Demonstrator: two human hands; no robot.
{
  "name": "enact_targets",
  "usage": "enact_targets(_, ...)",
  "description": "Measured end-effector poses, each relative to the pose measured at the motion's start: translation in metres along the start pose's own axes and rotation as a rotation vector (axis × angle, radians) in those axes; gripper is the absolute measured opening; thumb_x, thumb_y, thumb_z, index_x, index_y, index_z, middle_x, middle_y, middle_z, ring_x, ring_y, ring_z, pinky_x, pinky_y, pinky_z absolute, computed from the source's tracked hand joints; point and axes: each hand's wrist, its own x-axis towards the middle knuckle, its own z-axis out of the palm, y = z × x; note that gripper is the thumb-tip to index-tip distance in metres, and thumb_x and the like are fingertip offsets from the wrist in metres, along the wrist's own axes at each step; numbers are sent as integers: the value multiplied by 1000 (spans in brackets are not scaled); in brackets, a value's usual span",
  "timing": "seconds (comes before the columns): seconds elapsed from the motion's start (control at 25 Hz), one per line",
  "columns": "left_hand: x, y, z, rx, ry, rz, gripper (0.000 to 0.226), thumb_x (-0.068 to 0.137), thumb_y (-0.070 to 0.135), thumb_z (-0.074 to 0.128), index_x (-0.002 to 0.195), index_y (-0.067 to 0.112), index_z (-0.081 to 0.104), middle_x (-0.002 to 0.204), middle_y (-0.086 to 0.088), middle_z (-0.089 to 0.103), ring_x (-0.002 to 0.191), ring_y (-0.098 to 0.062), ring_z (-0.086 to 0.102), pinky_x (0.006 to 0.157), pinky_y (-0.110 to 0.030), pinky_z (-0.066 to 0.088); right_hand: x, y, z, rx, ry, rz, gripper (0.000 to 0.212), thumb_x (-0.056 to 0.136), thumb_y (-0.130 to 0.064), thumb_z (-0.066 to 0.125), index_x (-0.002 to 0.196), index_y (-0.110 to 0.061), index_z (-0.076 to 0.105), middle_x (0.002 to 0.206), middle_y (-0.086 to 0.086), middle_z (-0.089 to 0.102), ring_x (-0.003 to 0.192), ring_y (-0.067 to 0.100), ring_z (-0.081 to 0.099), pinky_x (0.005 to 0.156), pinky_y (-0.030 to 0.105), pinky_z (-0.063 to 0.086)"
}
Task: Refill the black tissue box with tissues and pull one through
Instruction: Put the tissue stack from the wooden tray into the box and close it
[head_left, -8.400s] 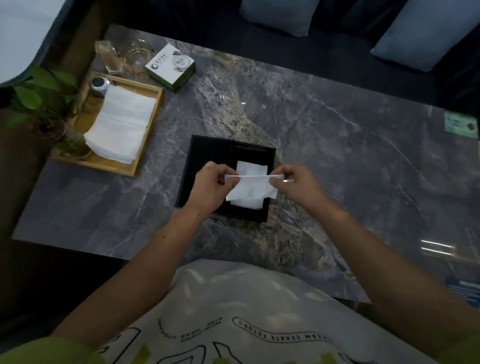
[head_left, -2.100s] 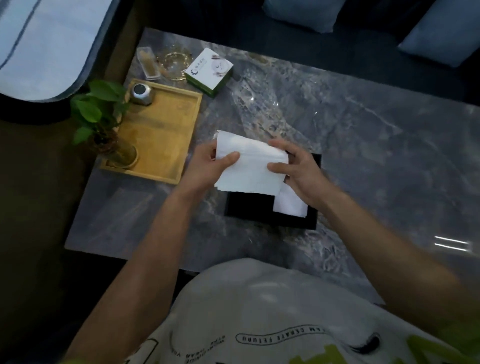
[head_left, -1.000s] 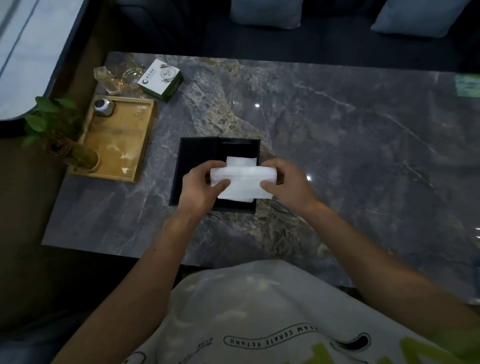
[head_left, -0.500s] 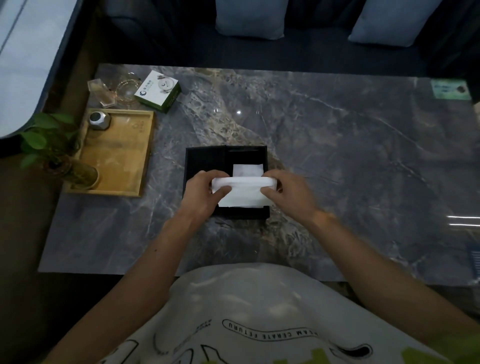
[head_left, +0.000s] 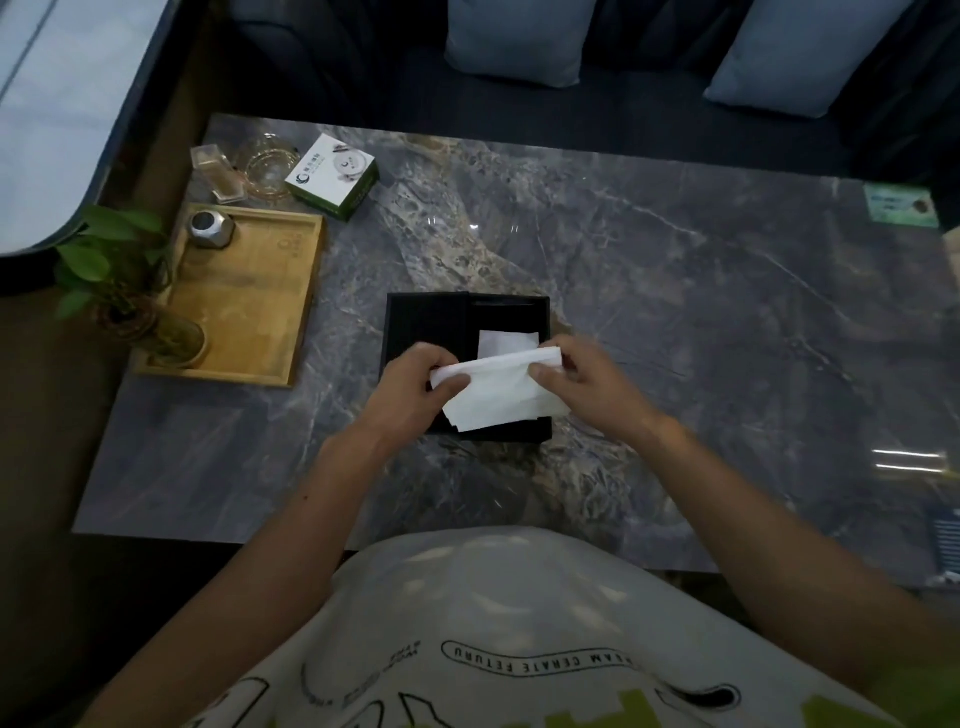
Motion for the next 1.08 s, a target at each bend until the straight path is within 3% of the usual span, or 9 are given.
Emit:
enact_targets(0.08,-1,0,-4,-28,-83,-28,9,90,31,63,89,23,62,85,6,64,77,-7,60,66,-25,41,2,-4,0,110,-6,36,16,95,-27,58,95,-11,58,86,2,62,77,19,59,68,35,43)
enact_targets(0.2,-2,7,-9,-88,-259,-21,15,86,36,68,98,27,66,94,11,71,86,-3,67,73,-25,51,5,-9,-3,153,-26,36,20,95,-25,59,102,-6,59,98,13,64,89,28,63,72,40,50)
enact_targets(0.36,3,24,-6,-310,-375,-98,23,86,30,69,103,15,70,102,1,73,94,-13,70,81,-29,56,12,-20,-10,191,-141,31,19,93,-24,62,107,-11,64,102,6,68,92,21,67,77,37,55)
enact_targets(0.56,4,24,4,-491,-315,-217,21,91,23,65,104,7,66,102,-8,73,93,-21,70,79,-37,56,16,-16,-19,380,-145,241,31,86,-32,71,114,-20,65,110,2,69,94,19,70,79,35,59)
enact_targets(0.68,2,21,13,-600,-263,-318,19,91,23,64,104,10,65,102,-7,72,93,-21,69,76,-35,57,12,-2,-11,668,-129,446,30,84,-22,72,113,-16,65,110,7,70,98,25,68,82,39,57)
enact_targets(0.8,2,21,23,-650,-239,-388,19,92,24,62,106,11,62,101,-3,71,91,-19,69,70,-32,57,7,8,4,934,-108,485,34,85,-14,70,118,-11,64,116,11,70,106,30,67,88,46,56)
enact_targets(0.88,2,21,30,-675,-215,-433,23,93,25,61,110,10,61,103,-5,70,93,-21,69,76,-38,59,4,8,12,1046,-94,510,31,89,-9,65,120,-9,62,115,11,71,103,29,69,83,45,58)
enact_targets(0.96,2,20,35,-708,-190,-470,25,93,24,61,112,8,59,107,-8,69,95,-23,68,81,-43,57,1,10,19,1073,-94,539,36,89,-6,63,125,-7,58,118,13,69,102,30,69,79,43,59)
enact_targets(1.08,2,17,40,-694,-173,-513,27,92,22,63,115,9,57,108,-8,68,97,-23,67,82,-42,58,2,16,26,971,-87,565,46,85,-6,69,129,-6,55,123,15,66,108,33,66,85,48,57)
